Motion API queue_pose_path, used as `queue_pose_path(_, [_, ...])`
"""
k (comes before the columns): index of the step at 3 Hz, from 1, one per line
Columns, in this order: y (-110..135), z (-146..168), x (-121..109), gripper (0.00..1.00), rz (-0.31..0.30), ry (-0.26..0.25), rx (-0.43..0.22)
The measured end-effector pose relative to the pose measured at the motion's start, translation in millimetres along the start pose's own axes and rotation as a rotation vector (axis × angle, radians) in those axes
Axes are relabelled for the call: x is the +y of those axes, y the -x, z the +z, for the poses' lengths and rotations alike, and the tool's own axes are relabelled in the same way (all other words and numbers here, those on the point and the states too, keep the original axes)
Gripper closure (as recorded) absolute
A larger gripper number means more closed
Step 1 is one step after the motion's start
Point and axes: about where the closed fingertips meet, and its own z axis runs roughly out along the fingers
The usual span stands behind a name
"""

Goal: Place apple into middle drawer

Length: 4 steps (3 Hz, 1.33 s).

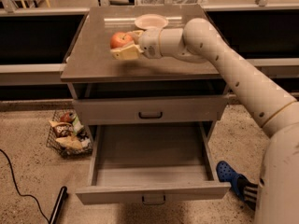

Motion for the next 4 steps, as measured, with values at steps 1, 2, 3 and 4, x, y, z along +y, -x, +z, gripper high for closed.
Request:
queue_pose_path(1, [1,-1,1,1.00,-0.007,0.000,-0.004])
queue_pose_path(2, [3,-1,24,1.00,-0.047,0.046,0.021])
queue_pose_path(3, [8,-12,67,1.00,-0.092,0.083,0.003])
queue_pose_path(4, [-3,-18,130,1.00,-0.083,0.138,-0.022])
